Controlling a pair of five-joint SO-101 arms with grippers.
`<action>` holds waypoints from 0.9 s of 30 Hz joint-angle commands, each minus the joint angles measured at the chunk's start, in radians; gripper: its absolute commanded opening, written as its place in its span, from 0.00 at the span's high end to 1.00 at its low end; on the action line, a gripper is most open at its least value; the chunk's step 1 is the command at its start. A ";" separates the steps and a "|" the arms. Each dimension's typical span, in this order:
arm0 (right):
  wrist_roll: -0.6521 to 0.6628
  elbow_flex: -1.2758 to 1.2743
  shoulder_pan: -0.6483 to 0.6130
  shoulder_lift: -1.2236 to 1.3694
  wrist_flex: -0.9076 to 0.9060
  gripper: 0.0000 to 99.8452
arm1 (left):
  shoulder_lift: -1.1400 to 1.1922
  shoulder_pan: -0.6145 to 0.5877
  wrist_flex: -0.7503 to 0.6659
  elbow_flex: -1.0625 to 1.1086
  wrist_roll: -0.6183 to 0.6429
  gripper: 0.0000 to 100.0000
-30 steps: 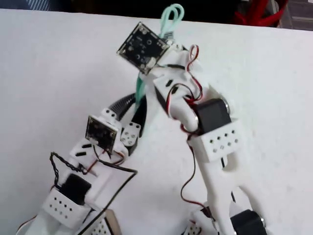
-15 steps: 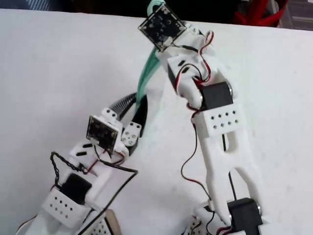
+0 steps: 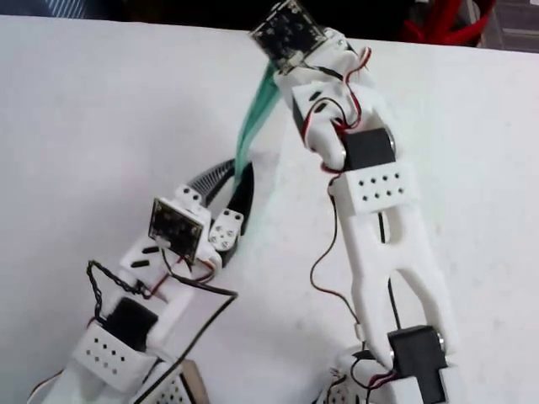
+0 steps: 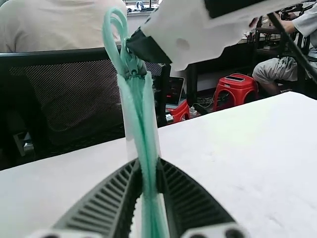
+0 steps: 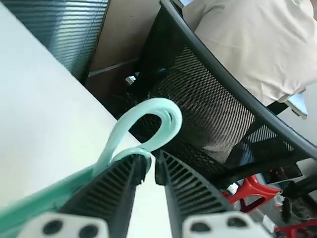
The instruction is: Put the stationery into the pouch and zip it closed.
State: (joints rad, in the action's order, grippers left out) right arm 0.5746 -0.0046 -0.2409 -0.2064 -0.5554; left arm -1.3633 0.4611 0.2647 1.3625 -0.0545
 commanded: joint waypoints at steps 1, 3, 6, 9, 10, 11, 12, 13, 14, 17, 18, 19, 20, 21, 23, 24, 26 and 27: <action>-0.097 0.021 0.076 -0.139 0.056 0.98 | -0.012 0.002 0.018 0.003 -0.012 0.98; -0.135 0.005 0.059 -0.208 0.038 0.98 | -0.012 0.002 0.018 0.003 -0.012 0.98; -0.158 -0.054 0.018 -0.306 0.022 0.98 | -0.012 0.001 0.018 0.003 -0.012 0.98; -0.158 -0.126 -0.027 -0.394 0.031 0.98 | -0.012 0.004 0.023 0.011 -0.012 0.98; -0.152 -0.147 -0.042 -0.417 0.030 0.98 | -0.012 0.007 0.025 0.015 -0.012 0.98; -0.150 -0.164 -0.062 -0.435 0.022 0.98 | -0.012 0.008 0.025 0.017 -0.012 0.98; -0.149 -0.187 -0.074 -0.449 0.012 0.98 | -0.012 0.008 0.025 0.017 -0.012 0.98; -0.149 -0.206 -0.085 -0.463 -0.013 0.98 | -0.012 0.008 0.025 0.017 -0.012 0.98; -0.149 -0.221 -0.090 -0.469 -0.042 0.98 | -0.012 0.008 0.025 0.017 -0.012 0.98; -0.149 -0.232 -0.093 -0.475 -0.143 0.93 | -0.012 0.005 0.025 0.017 -0.012 0.98; -0.150 -0.232 -0.093 -0.479 -0.166 0.90 | -0.012 0.007 0.025 0.017 -0.012 0.98; -0.153 -0.230 -0.093 -0.483 -0.186 0.86 | -0.012 0.007 0.025 0.017 -0.012 0.98; -0.157 -0.224 -0.093 -0.486 -0.206 0.83 | -0.012 0.007 0.025 0.017 -0.012 0.98; -0.157 -0.215 -0.093 -0.493 -0.234 0.80 | -0.012 0.007 0.025 0.017 -0.012 0.98; -0.157 -0.193 -0.093 -0.506 -0.286 0.79 | -0.012 0.005 0.025 0.017 -0.012 0.98; -0.158 -0.178 -0.093 -0.516 -0.315 0.79 | -0.012 0.005 0.025 0.017 -0.012 0.98; -0.158 -0.137 -0.093 -0.539 -0.363 0.79 | -0.012 0.005 0.025 0.017 -0.012 0.98; -0.158 -0.117 -0.094 -0.547 -0.372 0.78 | -0.012 0.005 0.025 0.017 -0.012 0.98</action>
State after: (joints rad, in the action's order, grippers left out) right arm 0.4258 -0.2041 -0.3207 -0.7112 -0.8899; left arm -1.3602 0.4672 0.2892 1.3871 -0.0545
